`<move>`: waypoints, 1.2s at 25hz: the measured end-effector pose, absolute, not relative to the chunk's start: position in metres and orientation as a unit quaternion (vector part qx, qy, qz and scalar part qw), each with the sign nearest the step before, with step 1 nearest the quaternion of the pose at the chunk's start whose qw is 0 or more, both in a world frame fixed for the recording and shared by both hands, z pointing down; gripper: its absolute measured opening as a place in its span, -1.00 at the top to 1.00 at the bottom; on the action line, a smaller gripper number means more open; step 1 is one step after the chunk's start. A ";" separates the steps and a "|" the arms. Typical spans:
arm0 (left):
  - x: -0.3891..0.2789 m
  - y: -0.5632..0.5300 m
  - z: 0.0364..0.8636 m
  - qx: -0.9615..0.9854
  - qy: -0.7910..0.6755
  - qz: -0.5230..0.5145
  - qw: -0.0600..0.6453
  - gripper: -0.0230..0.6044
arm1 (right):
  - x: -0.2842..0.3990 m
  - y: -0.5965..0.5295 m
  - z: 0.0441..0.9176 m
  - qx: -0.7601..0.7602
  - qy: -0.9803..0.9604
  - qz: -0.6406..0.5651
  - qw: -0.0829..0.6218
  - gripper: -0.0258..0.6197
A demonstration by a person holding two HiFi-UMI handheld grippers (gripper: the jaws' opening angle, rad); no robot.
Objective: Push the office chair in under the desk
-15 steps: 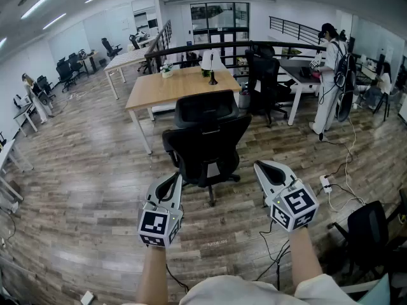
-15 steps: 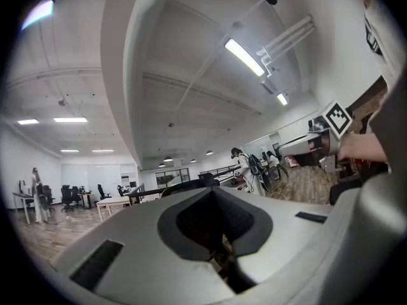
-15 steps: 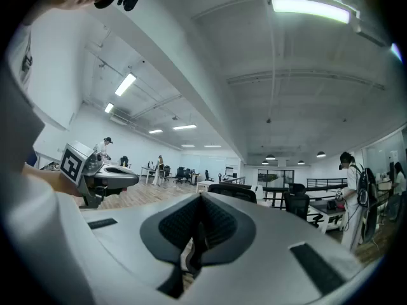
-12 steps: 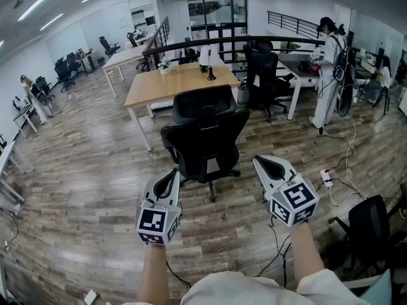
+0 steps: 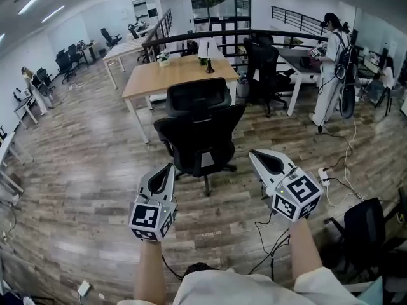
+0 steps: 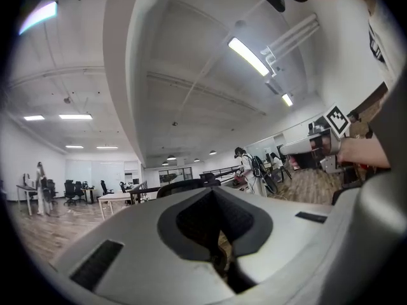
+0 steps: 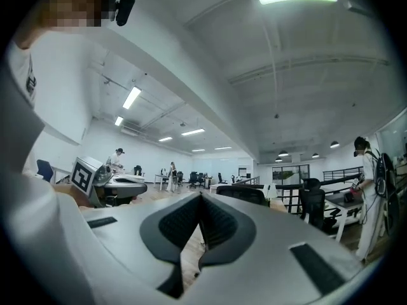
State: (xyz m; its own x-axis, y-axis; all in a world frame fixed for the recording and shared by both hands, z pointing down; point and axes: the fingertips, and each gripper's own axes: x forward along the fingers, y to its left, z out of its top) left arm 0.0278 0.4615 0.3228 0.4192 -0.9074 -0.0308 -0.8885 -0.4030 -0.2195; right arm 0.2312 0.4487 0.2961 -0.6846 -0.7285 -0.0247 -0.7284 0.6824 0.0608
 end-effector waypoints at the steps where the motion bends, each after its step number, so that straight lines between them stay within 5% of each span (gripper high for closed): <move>1: 0.032 0.462 0.326 -0.838 0.536 -0.041 0.095 0.90 | 0.235 0.446 0.300 0.399 -0.916 -0.031 0.004 0.87; 10: 0.038 0.417 0.342 -0.836 0.540 -0.053 0.089 0.90 | 0.246 0.401 0.305 0.392 -0.919 -0.002 -0.036 0.87; 30: -0.026 0.150 0.339 -0.841 0.529 -0.063 0.093 0.89 | 0.221 0.141 0.303 0.474 -0.880 -0.019 0.001 0.86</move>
